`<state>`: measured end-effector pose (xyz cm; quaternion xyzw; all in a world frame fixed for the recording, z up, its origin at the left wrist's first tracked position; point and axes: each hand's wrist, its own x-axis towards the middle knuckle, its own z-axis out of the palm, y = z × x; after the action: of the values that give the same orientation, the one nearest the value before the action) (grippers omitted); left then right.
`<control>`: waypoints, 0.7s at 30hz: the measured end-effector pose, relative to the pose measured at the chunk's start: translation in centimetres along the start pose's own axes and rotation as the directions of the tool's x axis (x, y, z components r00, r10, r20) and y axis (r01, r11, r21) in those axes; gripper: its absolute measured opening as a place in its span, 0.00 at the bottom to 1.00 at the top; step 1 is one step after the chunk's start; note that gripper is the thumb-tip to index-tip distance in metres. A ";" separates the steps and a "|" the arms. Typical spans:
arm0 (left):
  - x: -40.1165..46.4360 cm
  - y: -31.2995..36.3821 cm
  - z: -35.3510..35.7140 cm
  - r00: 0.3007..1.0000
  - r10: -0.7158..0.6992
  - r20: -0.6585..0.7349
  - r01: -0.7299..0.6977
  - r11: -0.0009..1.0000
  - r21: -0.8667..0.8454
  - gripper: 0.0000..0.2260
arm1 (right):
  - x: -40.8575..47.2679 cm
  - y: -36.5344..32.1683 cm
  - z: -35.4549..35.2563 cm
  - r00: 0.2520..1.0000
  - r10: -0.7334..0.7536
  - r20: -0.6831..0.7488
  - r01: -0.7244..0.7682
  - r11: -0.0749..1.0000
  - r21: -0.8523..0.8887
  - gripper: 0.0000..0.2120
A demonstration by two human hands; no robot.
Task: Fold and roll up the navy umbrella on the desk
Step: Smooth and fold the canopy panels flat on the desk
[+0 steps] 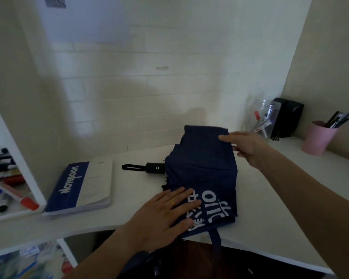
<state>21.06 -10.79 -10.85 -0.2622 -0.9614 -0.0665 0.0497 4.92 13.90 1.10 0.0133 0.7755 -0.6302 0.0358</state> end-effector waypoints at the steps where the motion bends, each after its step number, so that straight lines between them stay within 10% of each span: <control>1: 0.0 0.0 0.0 1.000 0.001 -0.002 -0.001 1.000 -0.001 0.24 | -0.9 -0.3 -0.2 0.998 -0.060 0.015 0.059 0.998 0.034 0.19; 7: -0.2 -0.1 0.1 1.000 -0.002 -0.003 0.002 1.000 -0.012 0.24 | -9.9 0.9 -1.2 0.951 -0.281 0.128 0.260 0.952 0.162 0.08; 15: -0.6 0.2 -0.5 0.996 -0.033 -0.077 0.026 0.996 -0.090 0.22 | -15.6 9.2 -1.5 0.862 -0.374 0.341 0.470 0.843 -0.263 0.32; 21: -0.9 0.4 -0.4 0.962 -0.106 -0.253 0.048 0.974 -0.223 0.24 | -14.1 11.6 -2.5 0.783 -0.456 0.423 0.611 0.689 -0.390 0.22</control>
<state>22.08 -11.02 -10.50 -0.2170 -0.9430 -0.2060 0.1459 19.64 19.05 -8.72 -0.3187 0.8675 -0.3803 -0.0347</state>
